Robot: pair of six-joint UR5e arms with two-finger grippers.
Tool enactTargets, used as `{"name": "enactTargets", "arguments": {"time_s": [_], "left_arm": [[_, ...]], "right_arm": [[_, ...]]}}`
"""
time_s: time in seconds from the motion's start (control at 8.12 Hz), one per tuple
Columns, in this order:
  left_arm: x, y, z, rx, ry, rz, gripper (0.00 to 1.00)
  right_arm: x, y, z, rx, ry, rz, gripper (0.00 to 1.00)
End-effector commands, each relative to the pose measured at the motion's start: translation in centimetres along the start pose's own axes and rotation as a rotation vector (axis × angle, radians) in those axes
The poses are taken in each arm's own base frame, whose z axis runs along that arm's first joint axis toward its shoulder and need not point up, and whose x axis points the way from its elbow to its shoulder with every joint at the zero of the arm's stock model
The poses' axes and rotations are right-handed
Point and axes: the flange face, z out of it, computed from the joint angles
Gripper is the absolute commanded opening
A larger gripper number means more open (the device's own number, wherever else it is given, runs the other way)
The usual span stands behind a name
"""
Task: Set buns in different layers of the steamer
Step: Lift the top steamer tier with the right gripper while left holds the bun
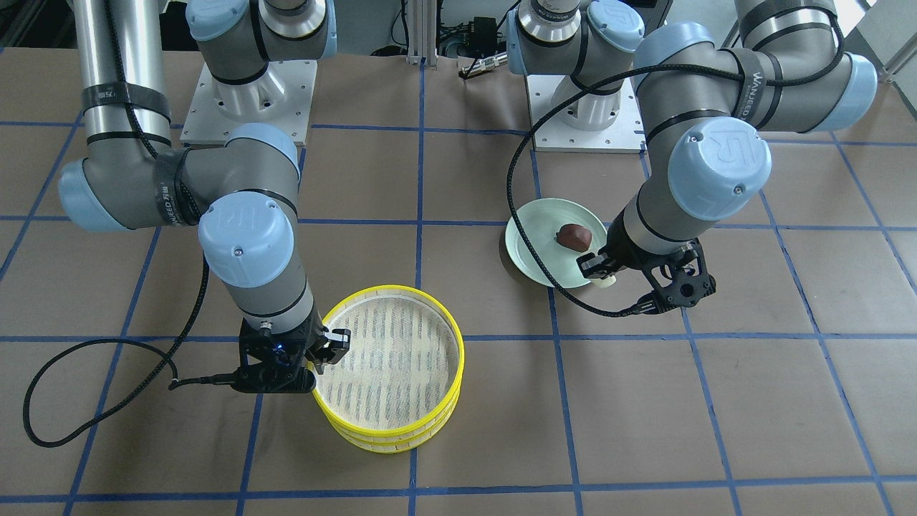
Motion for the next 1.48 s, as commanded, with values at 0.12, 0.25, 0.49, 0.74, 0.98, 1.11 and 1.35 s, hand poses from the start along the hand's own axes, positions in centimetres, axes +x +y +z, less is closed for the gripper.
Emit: {"name": "enactTargets", "arguments": {"time_s": [0.12, 0.25, 0.49, 0.74, 0.98, 1.11, 1.35], "left_arm": [[0.3, -0.5, -1.8, 0.087, 0.039, -0.001, 0.00], [0.5, -0.8, -2.3, 0.123, 0.054, 0.000, 0.00], [1.1, -0.7, -3.5, 0.148, 0.059, 0.008, 0.00], [2.5, -0.9, -5.1, 0.214, 0.120, 0.027, 0.00], [4.8, -0.4, -5.4, 0.254, 0.187, 0.058, 0.00], [6.8, 0.2, -5.1, 0.260, 0.221, 0.083, 0.00], [12.3, 0.6, -3.6, 0.304, 0.338, 0.116, 0.00]], "right_arm": [[0.3, 0.0, -1.0, 0.016, 0.018, -0.062, 0.10], [0.3, 0.0, -2.1, 0.024, 0.014, -0.060, 0.10], [2.0, 0.4, -5.9, 0.031, 0.016, -0.048, 0.07], [8.0, 0.4, -9.0, 0.005, 0.015, -0.032, 0.06], [15.2, 0.4, -11.1, -0.014, 0.041, -0.004, 0.00], [19.8, 0.8, -11.8, -0.037, 0.052, 0.020, 0.00], [24.7, 1.6, -11.9, -0.096, 0.087, 0.032, 0.00]]}}
